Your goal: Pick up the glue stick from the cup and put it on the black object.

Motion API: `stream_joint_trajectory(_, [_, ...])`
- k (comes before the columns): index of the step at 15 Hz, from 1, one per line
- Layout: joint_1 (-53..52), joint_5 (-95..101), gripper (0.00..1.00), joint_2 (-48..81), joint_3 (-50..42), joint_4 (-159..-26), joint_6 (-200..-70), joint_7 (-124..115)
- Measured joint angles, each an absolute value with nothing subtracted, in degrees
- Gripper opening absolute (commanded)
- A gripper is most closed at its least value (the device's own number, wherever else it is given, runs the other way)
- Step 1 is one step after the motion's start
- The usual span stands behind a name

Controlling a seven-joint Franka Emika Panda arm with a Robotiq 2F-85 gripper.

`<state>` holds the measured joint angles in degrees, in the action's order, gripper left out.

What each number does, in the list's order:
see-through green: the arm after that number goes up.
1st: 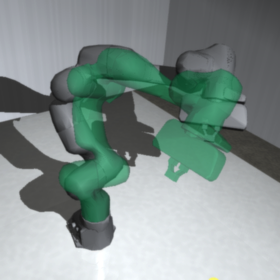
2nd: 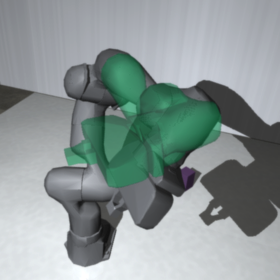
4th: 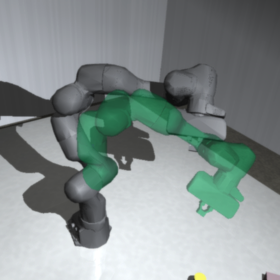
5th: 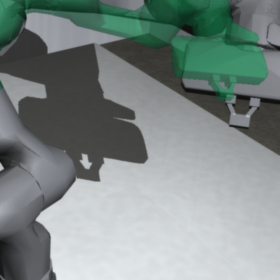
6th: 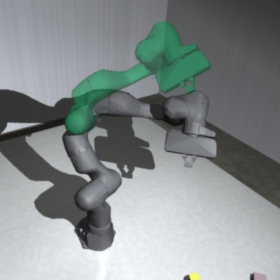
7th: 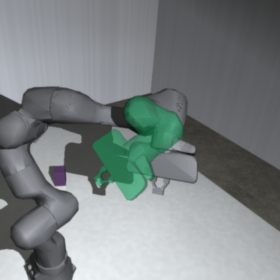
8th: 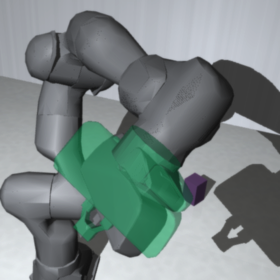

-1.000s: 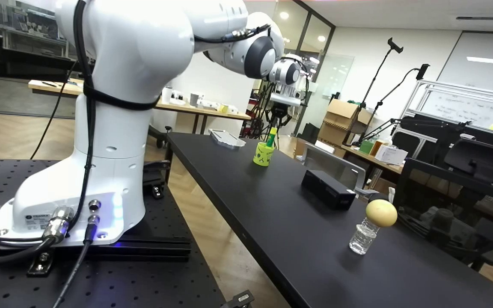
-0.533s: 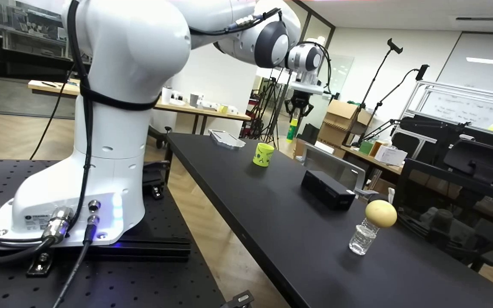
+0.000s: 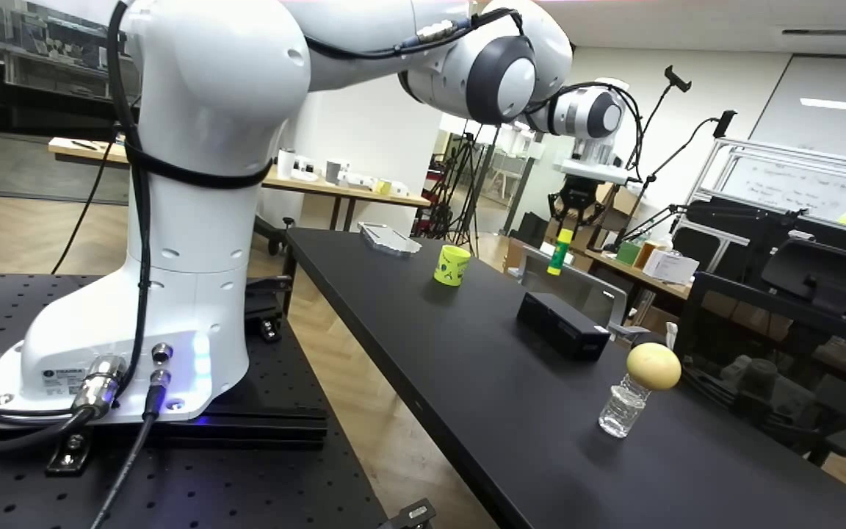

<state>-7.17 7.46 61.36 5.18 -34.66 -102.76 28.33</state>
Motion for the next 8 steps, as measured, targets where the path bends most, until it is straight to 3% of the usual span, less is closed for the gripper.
stream_joint_trajectory(8, [-1.16, 5.58, 0.09, 64.88, 5.41, -34.79, -110.16, 28.59])
